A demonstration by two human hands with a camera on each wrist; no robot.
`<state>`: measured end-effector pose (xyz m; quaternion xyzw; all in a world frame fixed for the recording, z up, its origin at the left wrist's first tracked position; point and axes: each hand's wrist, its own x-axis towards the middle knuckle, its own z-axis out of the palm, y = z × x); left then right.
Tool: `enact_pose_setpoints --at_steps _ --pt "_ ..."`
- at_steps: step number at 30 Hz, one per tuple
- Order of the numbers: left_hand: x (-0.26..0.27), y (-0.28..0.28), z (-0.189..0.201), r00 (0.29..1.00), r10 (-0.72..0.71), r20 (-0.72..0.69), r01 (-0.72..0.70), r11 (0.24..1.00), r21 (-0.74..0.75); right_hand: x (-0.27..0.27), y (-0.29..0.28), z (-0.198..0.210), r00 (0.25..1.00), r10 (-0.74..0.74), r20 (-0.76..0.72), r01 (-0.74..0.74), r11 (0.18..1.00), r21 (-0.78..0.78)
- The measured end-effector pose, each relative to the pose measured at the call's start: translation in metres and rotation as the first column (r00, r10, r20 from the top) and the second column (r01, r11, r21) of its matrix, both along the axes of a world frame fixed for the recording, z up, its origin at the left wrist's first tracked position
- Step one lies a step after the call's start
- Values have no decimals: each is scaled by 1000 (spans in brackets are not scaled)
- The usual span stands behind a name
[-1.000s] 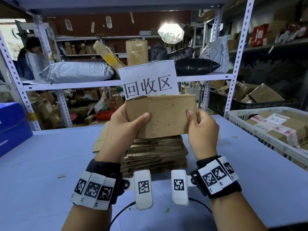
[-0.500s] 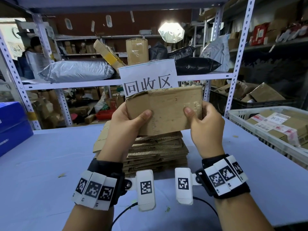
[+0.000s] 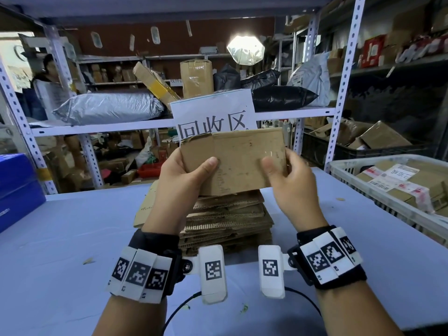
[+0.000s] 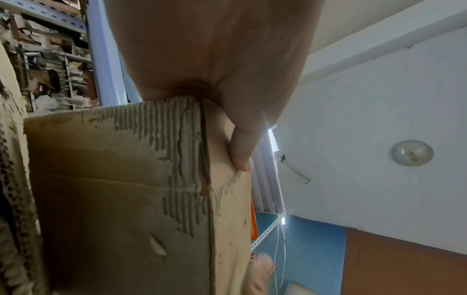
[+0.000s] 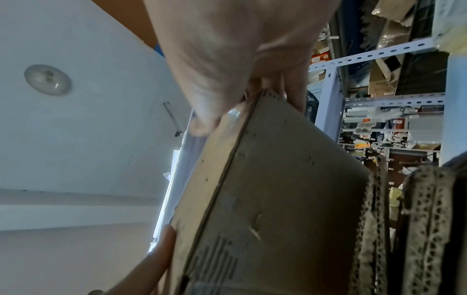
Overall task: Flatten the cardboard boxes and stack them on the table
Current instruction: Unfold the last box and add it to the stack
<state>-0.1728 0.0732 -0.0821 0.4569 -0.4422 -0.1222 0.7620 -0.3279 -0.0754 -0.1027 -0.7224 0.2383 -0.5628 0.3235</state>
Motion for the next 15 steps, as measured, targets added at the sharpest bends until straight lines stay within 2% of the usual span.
enact_pose_setpoints --at_steps 2,6,15 --pt "0 -1 0 1000 9 4 -9 1000 -5 4 2 -2 1000 22 -18 -22 1000 17" --pt "0 -2 -1 1000 9 30 -9 1000 12 6 -4 -6 994 -105 15 105 994 -20" --pt "-3 -7 -1 999 15 51 -16 999 28 4 -14 -3 975 -224 9 224 974 -16"
